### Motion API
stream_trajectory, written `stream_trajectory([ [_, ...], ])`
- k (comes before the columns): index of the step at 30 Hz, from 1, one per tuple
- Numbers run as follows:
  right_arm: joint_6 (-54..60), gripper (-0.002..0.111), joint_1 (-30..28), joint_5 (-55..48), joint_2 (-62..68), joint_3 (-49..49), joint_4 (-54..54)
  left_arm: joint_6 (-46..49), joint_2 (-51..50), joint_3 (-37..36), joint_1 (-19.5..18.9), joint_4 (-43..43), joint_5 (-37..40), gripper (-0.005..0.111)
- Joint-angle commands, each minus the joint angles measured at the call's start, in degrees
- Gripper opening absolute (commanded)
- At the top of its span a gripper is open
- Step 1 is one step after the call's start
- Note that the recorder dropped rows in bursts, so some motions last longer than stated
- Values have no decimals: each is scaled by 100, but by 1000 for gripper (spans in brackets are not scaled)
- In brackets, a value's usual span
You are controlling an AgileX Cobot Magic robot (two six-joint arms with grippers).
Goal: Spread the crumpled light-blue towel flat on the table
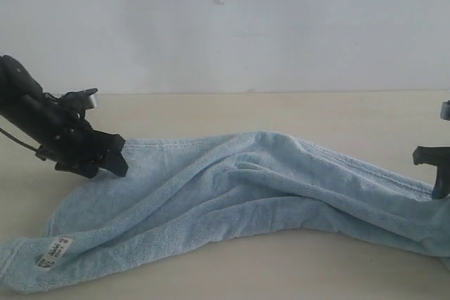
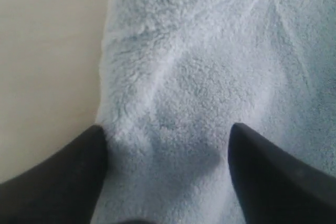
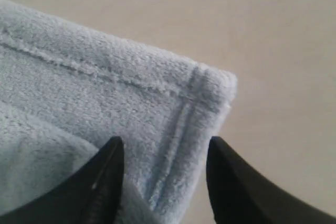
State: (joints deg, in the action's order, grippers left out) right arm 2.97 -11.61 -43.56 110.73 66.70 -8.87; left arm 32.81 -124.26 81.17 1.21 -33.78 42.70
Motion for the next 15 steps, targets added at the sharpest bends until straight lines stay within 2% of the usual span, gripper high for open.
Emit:
stream_trajectory([
  [1, 804, 47, -41, 208, 247, 54, -605, 115, -206, 18, 1, 8, -6, 38],
  [3, 933, 44, -41, 247, 289, 54, -722, 115, -214, 18, 1, 22, 26, 19],
  [5, 997, 31, -41, 301, 301, 54, -751, 186, -188, 18, 1, 22, 40, 4],
  [7, 997, 8, -41, 356, 301, 54, -738, 246, -78, 18, 1, 22, 84, 4],
  [8, 1005, 0, -41, 381, 301, 54, -738, 246, 17, 18, 1, 22, 109, 4],
  [15, 1038, 0, -41, 548, -121, 54, -1255, 258, 1324, 18, 1, 22, 260, 4],
])
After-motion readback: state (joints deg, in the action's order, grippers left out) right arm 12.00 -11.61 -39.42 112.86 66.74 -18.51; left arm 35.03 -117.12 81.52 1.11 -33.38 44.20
